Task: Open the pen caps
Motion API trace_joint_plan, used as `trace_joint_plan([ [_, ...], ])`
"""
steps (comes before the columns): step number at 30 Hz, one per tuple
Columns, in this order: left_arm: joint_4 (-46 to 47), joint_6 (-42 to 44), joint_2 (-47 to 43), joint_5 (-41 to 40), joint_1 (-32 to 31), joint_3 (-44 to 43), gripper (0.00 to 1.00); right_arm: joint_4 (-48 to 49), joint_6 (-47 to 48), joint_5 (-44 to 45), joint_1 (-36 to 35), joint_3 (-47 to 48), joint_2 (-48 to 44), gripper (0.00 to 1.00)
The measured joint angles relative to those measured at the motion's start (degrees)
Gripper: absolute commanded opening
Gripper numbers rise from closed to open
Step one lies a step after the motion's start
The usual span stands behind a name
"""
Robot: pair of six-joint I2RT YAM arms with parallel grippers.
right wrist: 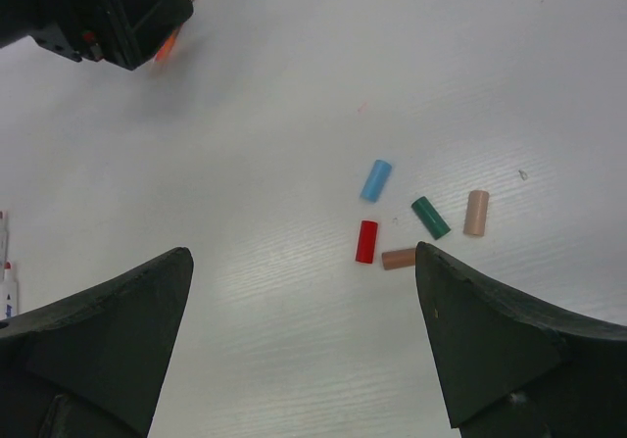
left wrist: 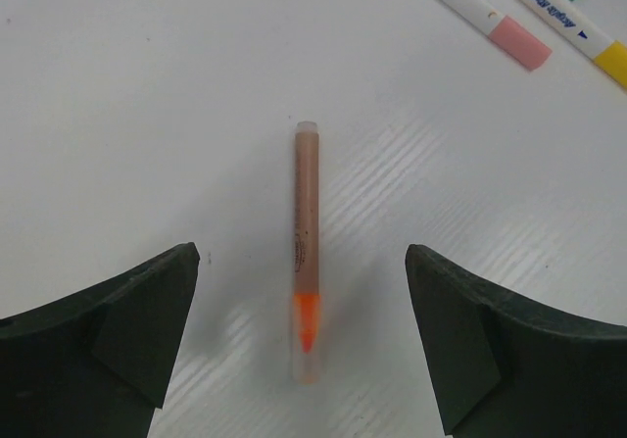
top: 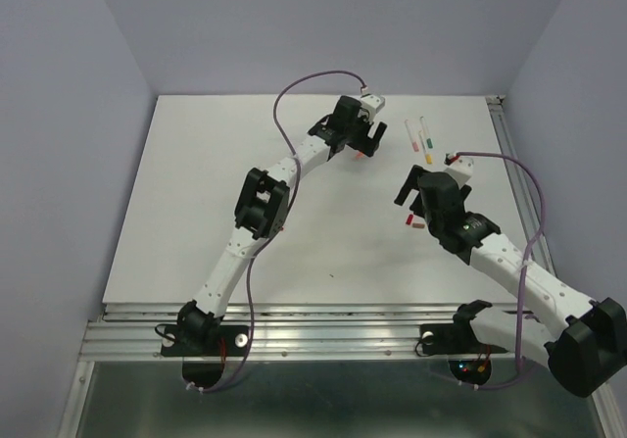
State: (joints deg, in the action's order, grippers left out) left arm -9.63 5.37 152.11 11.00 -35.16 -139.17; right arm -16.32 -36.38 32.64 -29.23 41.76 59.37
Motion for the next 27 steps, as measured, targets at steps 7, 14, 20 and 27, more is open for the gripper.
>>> trace_joint_plan([
  [7,-0.1,-3.4,3.3,0.9,0.0,0.0,0.97,0.0,0.2,0.0,0.0,0.0,-0.2,1.0],
  [14,-2.1,-6.3,3.3,-1.8,0.0,-0.4,0.54,0.0,0.2,0.0,0.0,0.0,-0.2,1.0],
  [20,-4.0,-7.4,3.3,-5.0,0.2,-0.9,0.34,0.0,0.2,-0.1,0.0,-0.2,-0.3,1.0],
  [27,-4.7,-7.7,3.3,-6.8,0.1,-0.9,0.01,0.0,0.2,-0.3,0.0,-0.2,-1.3,1.0],
])
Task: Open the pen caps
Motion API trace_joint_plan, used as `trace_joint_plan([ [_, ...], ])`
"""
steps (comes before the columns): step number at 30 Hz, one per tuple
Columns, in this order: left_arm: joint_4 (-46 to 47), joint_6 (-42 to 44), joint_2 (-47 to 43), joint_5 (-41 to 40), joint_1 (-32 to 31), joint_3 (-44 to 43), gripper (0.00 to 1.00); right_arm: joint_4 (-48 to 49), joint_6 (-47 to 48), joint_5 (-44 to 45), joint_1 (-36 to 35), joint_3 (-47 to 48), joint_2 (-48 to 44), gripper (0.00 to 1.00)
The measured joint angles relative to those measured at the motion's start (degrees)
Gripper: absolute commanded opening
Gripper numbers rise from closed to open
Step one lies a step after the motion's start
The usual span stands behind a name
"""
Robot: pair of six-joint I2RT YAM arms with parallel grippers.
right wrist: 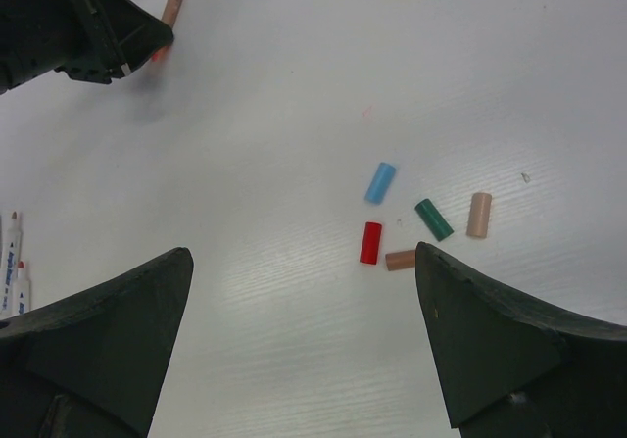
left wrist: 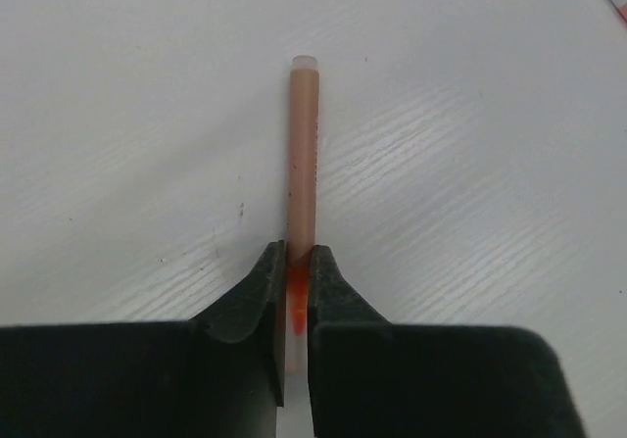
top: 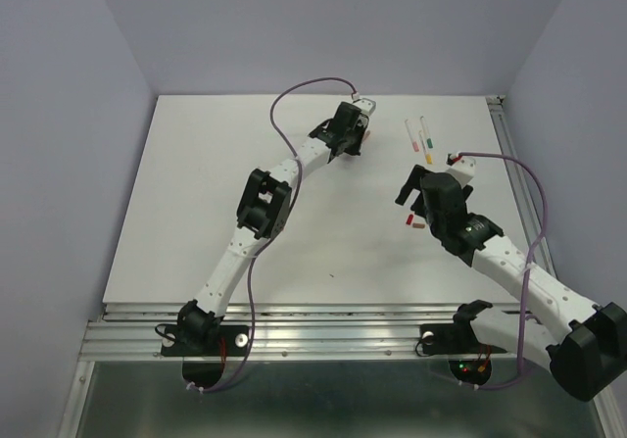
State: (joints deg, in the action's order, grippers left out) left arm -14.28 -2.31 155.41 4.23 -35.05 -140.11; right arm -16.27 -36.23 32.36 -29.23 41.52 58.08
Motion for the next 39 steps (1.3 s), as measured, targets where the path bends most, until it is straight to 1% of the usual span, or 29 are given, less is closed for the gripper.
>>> trace_joint_plan([
  [7,-1.0,-0.9,-0.8,-0.6,0.0,0.4,0.0,0.0,0.0,-0.2,0.0,0.0,-0.1,1.0],
  [9,-1.1,-1.7,-2.8,-0.6,0.0,3.4,0.0,0.0,0.0,-0.8,0.0,0.0,-0.1,1.0],
  [12,-0.9,-3.3,-8.6,-0.7,0.0,11.8,0.0,0.1,0.1,-2.0,0.0,0.0,-0.4,1.0],
  [17,4.7,-7.3,-25.3,-0.1,0.0,32.7,0.0,1.7,0.2,-6.7,0.0,-1.6,-2.9,1.0],
  [19,9.1,-9.7,-35.2,0.5,0.0,44.1,0.0,3.0,-0.3,-8.4,0.0,-2.7,-4.2,1.0],
  [20,13.4,-11.8,-40.7,1.1,0.0,50.8,0.0,4.6,-0.8,-10.3,0.0,-3.7,-5.0,1.0],
  [21,15.7,-13.2,-44.7,1.4,0.0,55.5,0.0,5.3,-0.9,-11.0,0.0,-4.1,-5.3,1.0],
  [22,19.2,-15.4,-49.1,1.7,0.0,61.0,0.0,7.3,-0.9,-13.5,0.0,-5.0,-5.7,1.0],
  [24,23.4,-19.5,-55.3,1.8,0.0,68.6,0.0,11.9,-1.1,-19.3,0.0,-7.1,-6.0,1.0],
  [26,29.1,-25.6,-60.5,1.4,-0.2,75.7,0.0,16.0,-1.2,-26.0,0.0,-8.6,-5.1,1.0],
  [27,30.2,-27.3,-61.9,0.8,-0.3,77.6,0.0,18.2,-1.5,-29.1,0.0,-9.0,-3.9,1.0],
  [29,32.8,-33.7,-65.3,-3.6,-1.6,83.6,0.0,23.0,-2.4,-35.3,0.0,-9.5,-1.3,1.0],
  [31,32.9,-38.3,-67.7,-8.7,-4.0,86.9,0.0,27.6,-3.2,-40.5,-0.1,-9.6,1.5,1.0],
  [34,32.5,-43.6,-70.2,-15.3,-8.3,88.4,0.0,33.9,-4.5,-46.8,-0.9,-9.6,5.0,1.0],
  [37,31.2,-49.2,-72.8,-21.6,-12.0,88.4,0.0,36.9,-4.8,-49.8,-2.0,-9.4,7.5,0.99],
  [39,30.2,-52.1,-74.4,-25.1,-13.2,88.4,0.0,37.7,-4.9,-51.0,-2.6,-8.9,9.1,0.98],
])
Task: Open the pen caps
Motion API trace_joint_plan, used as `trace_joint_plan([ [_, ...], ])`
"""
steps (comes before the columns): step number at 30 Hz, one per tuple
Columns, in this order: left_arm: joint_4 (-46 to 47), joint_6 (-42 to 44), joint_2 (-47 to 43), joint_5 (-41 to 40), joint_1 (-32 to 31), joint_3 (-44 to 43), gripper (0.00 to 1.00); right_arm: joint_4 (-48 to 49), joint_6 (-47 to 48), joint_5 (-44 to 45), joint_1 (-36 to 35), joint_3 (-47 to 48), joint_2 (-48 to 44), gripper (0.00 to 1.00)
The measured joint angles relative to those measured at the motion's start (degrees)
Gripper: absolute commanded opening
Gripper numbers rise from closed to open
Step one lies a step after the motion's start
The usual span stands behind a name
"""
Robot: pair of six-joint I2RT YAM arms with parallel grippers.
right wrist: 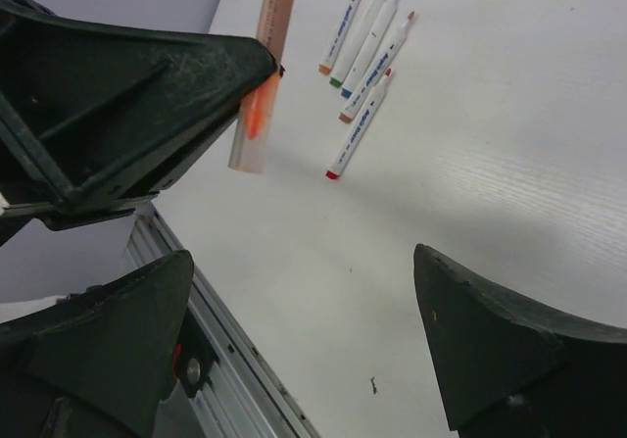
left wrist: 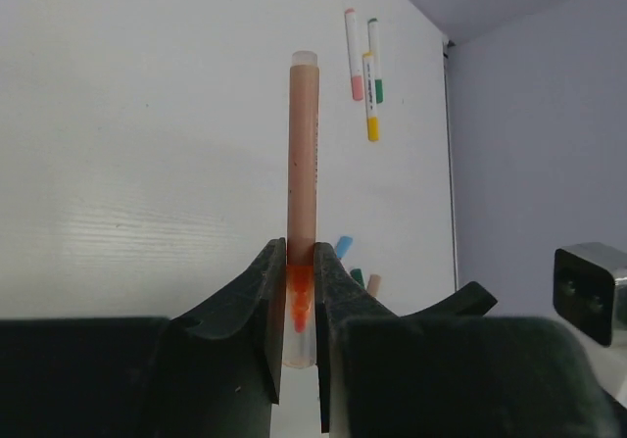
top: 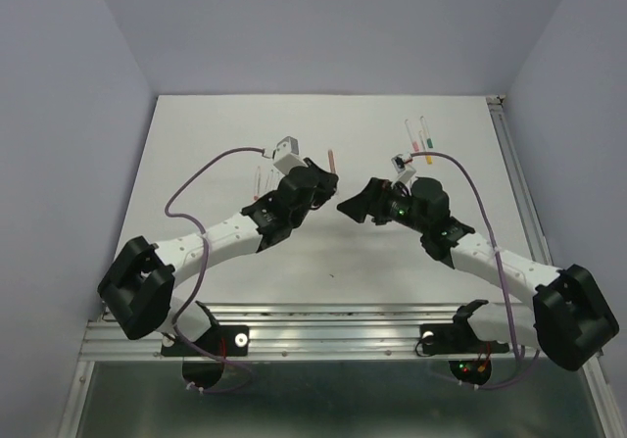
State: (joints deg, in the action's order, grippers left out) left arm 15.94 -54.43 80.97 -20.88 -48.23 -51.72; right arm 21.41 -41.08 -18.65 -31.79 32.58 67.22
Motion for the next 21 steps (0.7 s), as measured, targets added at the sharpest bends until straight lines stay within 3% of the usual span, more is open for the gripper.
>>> trace_joint_plan([
  [5,-2.4,-5.0,-2.2,-6.5,-1.0,0.0,0.0,0.2,-0.1,-1.4,-1.5,1.5,3.1,0.9],
  [21,-7.2,-8.9,-2.2,-14.4,-5.0,-0.9,0.0,0.5,-0.7,-1.2,-2.8,8.2,7.5,0.66],
])
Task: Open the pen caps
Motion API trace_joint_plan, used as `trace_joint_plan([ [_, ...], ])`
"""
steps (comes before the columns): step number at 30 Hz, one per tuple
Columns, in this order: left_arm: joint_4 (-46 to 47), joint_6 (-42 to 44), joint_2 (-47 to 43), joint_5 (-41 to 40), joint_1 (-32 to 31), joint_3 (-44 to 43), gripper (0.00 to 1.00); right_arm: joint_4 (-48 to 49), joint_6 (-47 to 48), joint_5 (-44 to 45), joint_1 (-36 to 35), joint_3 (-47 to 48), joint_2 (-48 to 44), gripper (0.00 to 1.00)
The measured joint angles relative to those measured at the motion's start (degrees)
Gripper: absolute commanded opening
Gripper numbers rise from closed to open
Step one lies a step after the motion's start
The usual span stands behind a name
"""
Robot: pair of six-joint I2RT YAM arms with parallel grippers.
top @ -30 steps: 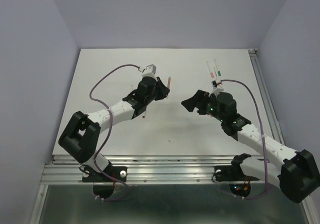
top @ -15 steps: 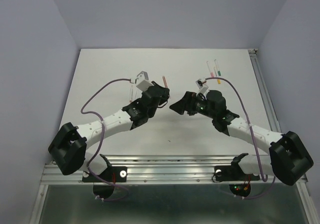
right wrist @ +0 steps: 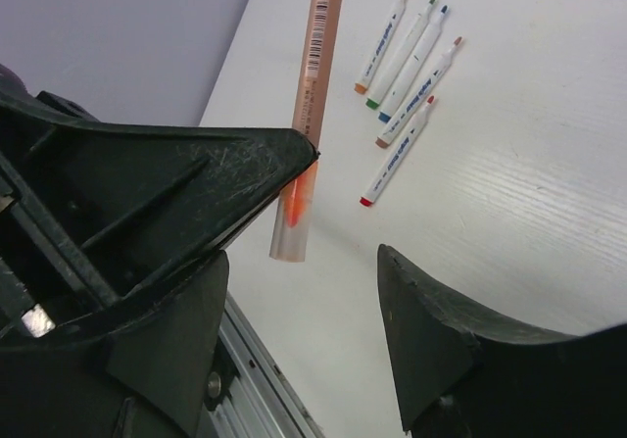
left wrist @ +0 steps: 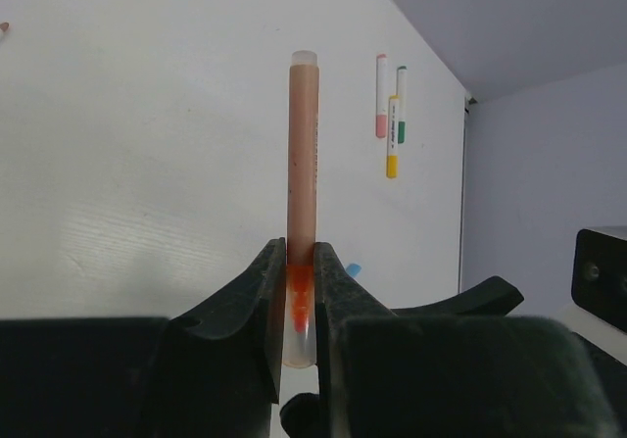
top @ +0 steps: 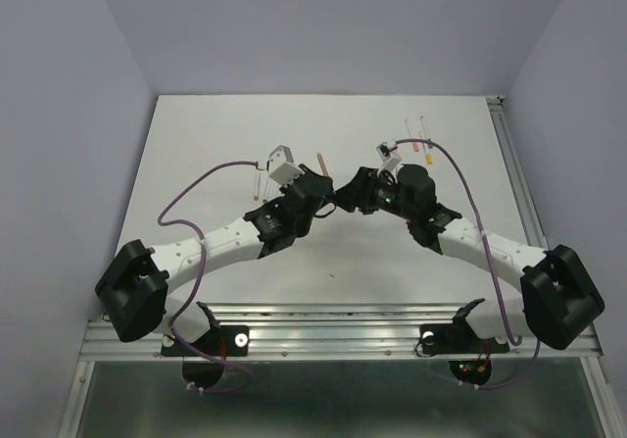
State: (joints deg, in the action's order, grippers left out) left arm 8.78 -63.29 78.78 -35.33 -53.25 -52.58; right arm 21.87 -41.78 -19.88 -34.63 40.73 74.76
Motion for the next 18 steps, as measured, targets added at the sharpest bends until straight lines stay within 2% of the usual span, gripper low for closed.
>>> trace_joint_plan([
  [7,-1.1,-1.1,0.0,-1.0,-1.0,-0.9,0.0,-1.2,-0.5,0.4,-0.8,1.6,2.2,0.55],
  [13,-2.2,-1.8,0.3,-1.7,-1.4,-1.4,0.0,-1.3,-1.2,1.7,-1.5,2.1,2.2,0.41],
  [15,-2.6,-2.0,0.6,-2.3,-1.6,-1.8,0.0,-1.7,-1.6,1.9,-1.5,2.5,2.3,0.39],
  [18,-2.9,-2.4,1.4,-3.4,-1.9,-2.7,0.0,-2.6,-2.1,2.1,-1.5,3.4,3.0,0.29],
])
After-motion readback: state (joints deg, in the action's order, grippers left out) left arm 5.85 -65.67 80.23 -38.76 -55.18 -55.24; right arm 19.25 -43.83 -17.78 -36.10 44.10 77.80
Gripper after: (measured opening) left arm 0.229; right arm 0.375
